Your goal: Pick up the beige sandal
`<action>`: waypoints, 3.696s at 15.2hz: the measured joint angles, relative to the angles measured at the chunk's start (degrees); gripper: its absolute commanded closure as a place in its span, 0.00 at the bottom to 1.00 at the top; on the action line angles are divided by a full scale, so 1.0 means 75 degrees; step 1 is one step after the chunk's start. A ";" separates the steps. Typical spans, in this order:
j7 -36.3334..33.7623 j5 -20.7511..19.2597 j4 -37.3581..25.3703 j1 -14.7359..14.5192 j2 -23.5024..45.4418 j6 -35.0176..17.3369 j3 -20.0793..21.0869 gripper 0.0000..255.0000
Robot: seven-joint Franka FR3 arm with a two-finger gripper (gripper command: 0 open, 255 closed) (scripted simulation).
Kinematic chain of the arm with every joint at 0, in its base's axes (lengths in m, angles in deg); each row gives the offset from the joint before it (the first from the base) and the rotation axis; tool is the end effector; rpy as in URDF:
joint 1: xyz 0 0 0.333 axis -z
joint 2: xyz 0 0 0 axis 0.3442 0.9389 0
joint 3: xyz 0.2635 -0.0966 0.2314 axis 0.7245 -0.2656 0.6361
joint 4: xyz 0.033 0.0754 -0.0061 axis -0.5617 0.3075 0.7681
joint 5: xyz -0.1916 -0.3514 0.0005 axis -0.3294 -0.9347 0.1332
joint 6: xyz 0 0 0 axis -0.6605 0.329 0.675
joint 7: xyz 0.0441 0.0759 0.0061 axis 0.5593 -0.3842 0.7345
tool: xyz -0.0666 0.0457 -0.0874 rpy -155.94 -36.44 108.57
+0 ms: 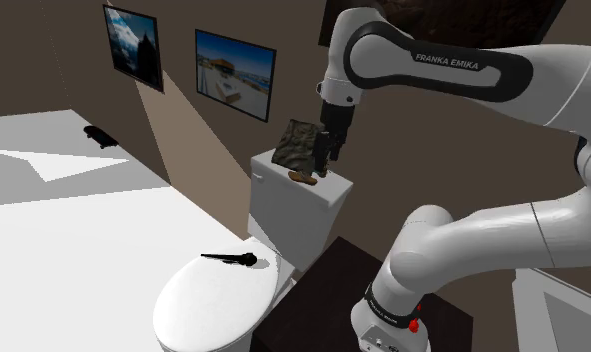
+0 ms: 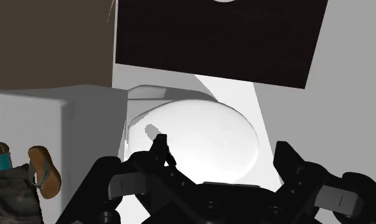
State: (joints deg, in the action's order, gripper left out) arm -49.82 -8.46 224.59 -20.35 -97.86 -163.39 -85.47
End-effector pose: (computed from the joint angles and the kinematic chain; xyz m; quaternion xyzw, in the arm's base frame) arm 0.2640 -0.0062 0.5803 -0.9986 -0.0433 0.0298 0.0024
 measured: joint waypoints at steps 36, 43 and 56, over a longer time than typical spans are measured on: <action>0.5593 0.0657 -0.2614 0.1242 0.8034 -0.5727 -0.3481 0.00; 0.6631 0.1609 -0.4481 0.2106 0.9997 -0.5759 -0.3177 0.00; 0.6893 0.1998 -0.4827 0.2409 1.0895 -0.6280 -0.2896 1.00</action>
State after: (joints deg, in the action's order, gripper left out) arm 1.88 6.53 188.39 -2.29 -16.14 -210.49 -107.19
